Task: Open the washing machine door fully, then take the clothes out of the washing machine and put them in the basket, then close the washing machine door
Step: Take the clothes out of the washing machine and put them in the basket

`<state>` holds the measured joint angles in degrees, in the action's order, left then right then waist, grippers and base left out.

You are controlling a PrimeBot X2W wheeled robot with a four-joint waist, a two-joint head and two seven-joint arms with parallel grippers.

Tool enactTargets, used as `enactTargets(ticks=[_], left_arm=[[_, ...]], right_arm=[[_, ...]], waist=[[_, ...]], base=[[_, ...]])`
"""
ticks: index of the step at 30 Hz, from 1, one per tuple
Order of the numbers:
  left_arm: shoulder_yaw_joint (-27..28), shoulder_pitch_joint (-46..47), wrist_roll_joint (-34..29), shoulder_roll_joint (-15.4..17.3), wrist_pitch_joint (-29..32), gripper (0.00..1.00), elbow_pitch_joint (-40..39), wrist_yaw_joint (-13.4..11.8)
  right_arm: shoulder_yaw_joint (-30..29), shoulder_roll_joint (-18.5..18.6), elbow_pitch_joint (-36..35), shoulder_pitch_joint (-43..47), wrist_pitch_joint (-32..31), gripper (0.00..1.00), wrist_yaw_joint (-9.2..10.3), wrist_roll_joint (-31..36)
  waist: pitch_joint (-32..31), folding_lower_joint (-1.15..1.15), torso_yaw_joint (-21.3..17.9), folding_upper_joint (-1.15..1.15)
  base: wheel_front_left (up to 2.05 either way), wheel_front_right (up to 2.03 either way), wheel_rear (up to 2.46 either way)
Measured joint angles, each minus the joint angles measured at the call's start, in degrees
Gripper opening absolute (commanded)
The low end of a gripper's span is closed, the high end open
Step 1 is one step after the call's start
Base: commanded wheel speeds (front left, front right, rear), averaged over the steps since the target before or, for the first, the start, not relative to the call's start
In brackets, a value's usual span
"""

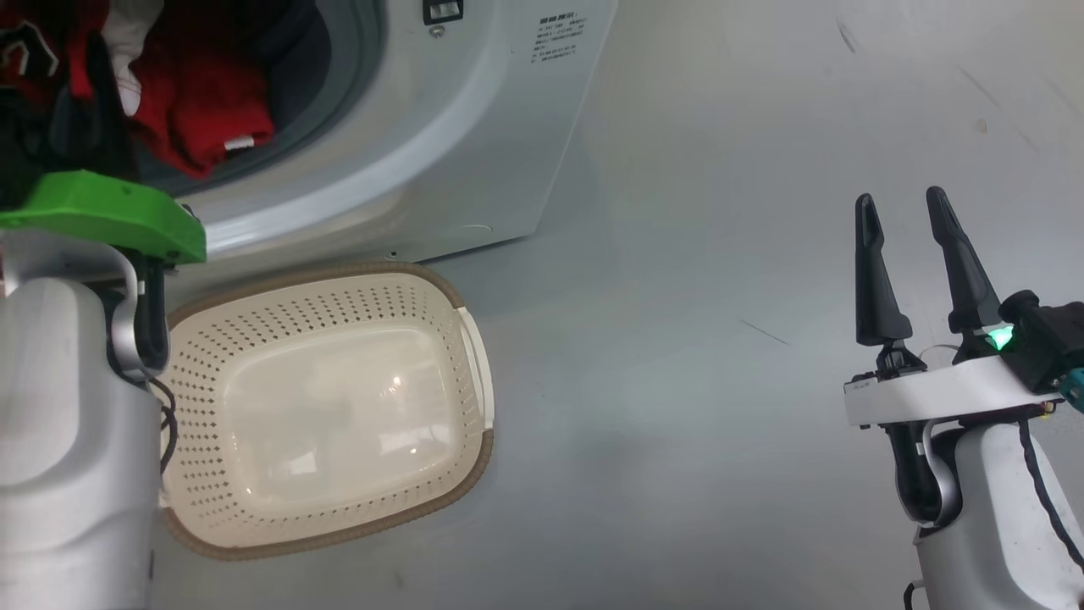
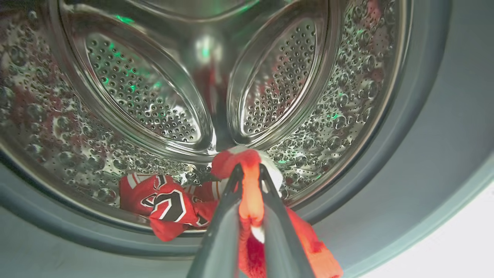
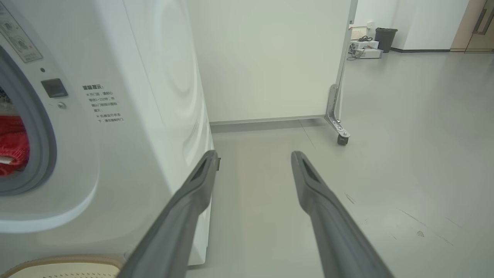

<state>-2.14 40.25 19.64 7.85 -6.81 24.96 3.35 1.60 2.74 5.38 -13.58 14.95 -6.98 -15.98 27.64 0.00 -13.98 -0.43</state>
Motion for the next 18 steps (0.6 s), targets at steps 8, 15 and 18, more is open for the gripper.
enactTargets(ticks=[8,15,18], left_arm=[[-1.8,-6.0,-1.2,-1.8,-5.7,0.0,-3.9,0.0],[-2.6,-10.6,-2.4,-2.8,-6.9,0.0,-9.8,-0.4],[-3.0,-11.9,-3.4,-3.0,-7.0,0.0,-12.9,-0.6]], right_arm=[[-1.0,0.7,0.4,2.9,0.0,1.0,0.0,0.6],[-1.6,0.9,0.5,5.0,0.0,1.0,0.0,1.1],[-1.6,1.0,0.5,5.9,0.0,1.0,0.0,1.3]], waist=[[-4.3,0.0,2.0,0.0],[-7.5,0.0,4.2,0.0],[-8.7,0.0,5.2,0.0]], base=[[0.0,0.0,0.0],[0.0,0.0,0.0],[0.0,0.0,0.0]])
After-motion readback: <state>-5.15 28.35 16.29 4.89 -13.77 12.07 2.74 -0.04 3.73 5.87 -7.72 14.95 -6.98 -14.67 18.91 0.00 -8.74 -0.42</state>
